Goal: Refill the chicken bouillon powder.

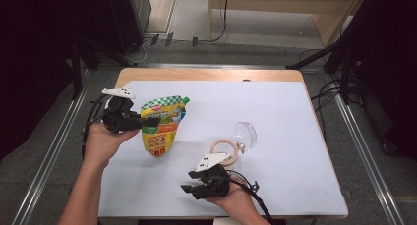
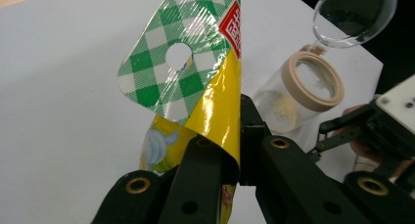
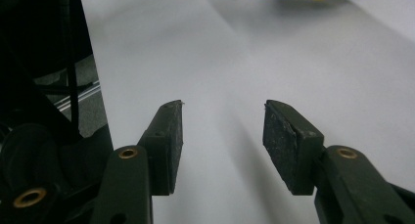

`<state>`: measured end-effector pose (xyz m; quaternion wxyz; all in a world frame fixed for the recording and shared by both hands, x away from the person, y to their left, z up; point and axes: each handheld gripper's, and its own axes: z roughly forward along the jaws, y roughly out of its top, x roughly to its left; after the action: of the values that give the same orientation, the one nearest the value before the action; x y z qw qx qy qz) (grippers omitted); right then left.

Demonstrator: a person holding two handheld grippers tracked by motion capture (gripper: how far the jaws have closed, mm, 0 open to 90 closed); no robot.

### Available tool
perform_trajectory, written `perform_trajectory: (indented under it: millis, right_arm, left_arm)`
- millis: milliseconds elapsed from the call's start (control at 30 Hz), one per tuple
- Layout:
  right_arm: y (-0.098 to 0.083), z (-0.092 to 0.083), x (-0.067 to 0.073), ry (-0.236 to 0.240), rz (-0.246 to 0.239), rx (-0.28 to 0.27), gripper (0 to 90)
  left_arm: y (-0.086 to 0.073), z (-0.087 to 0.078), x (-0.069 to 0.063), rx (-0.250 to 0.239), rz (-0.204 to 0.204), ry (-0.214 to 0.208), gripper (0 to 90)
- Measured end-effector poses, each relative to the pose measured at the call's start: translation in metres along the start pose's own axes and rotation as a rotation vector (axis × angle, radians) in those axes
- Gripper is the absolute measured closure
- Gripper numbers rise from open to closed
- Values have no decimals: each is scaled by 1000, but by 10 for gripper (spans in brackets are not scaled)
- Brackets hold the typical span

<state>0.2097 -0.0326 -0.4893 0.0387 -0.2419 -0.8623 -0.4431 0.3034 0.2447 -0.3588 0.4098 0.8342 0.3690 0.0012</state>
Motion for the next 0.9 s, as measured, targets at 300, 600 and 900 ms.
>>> perform_trajectory:
  millis: [300, 600, 900]
  right_arm:
    - [3, 2, -1, -14, -7, -21, 527]
    - [4, 12, 0, -26, -9, -18, 563]
    - [3, 19, 2, -50, 0, -11, 686]
  left_arm:
    - [6, -15, -34, 4, 52, -59, 900]
    - [10, -24, -59, 1, 87, -114, 900]
    - [10, -26, -76, 20, 115, -148, 900]
